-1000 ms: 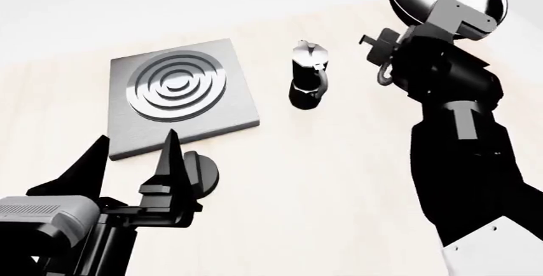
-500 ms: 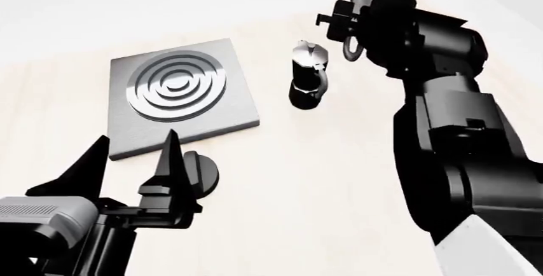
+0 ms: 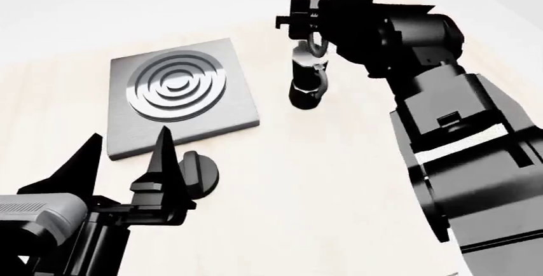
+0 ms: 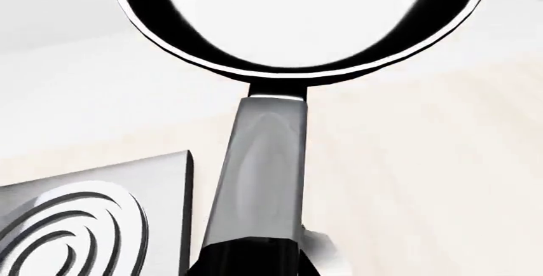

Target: Put the frying pan on the stove.

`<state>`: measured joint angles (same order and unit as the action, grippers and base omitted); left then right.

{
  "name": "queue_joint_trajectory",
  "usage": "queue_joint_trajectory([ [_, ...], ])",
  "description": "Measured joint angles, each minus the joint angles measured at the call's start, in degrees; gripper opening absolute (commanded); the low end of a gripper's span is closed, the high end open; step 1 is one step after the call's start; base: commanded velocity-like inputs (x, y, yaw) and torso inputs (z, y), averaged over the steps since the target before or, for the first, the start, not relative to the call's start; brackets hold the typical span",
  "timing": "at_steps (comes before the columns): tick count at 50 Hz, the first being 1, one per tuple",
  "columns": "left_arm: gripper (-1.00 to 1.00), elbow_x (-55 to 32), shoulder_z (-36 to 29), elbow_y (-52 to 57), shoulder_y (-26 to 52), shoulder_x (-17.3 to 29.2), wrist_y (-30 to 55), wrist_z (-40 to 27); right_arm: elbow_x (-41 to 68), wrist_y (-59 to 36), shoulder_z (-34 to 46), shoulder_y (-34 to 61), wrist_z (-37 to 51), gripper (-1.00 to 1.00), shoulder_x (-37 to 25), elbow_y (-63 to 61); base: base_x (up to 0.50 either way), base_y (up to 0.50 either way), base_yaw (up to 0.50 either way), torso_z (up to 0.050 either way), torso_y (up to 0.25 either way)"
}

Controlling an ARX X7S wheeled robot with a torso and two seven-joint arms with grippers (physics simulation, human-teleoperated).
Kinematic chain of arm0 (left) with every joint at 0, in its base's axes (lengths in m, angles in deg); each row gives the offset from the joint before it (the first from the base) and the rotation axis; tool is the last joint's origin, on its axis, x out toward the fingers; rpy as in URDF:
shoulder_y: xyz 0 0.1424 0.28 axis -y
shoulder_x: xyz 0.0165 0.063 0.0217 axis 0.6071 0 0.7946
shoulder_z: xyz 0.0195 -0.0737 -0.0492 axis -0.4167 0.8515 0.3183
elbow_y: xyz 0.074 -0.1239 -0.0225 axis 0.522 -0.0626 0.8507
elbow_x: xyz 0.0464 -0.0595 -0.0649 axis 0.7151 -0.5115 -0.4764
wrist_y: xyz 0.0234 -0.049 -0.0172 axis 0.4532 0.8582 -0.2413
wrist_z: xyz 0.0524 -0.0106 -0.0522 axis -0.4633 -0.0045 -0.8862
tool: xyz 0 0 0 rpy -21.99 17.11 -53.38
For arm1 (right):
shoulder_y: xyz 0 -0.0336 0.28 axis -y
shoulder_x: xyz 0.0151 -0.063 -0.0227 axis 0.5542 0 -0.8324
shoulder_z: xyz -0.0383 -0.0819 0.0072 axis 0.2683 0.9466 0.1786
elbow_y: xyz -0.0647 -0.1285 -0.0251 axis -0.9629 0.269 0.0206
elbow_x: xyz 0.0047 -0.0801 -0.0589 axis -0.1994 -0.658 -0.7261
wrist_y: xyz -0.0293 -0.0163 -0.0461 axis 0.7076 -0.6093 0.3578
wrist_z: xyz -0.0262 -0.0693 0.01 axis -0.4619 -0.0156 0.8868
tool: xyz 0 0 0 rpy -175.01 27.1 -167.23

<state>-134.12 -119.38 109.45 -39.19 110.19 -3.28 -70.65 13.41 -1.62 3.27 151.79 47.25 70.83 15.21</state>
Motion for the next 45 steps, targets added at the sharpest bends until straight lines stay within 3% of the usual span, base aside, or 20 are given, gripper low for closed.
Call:
queue_joint_trajectory([
  [17, 1.00, -0.42, 0.36, 0.33, -0.16, 0.32, -0.24, -0.20, 6.81, -1.30, 10.52, -1.49, -3.71, -1.00, -0.50, -6.97, 0.00, 0.00, 0.00, 0.001, 0.002],
  [45, 1.00, -1.10, 0.18, 0.35, -0.20, -0.01, -0.18, 0.02, 10.37, -5.62, 18.35, -5.50, -10.03, -1.00, -3.86, -23.33, 0.00, 0.00, 0.00, 0.000, 0.001],
])
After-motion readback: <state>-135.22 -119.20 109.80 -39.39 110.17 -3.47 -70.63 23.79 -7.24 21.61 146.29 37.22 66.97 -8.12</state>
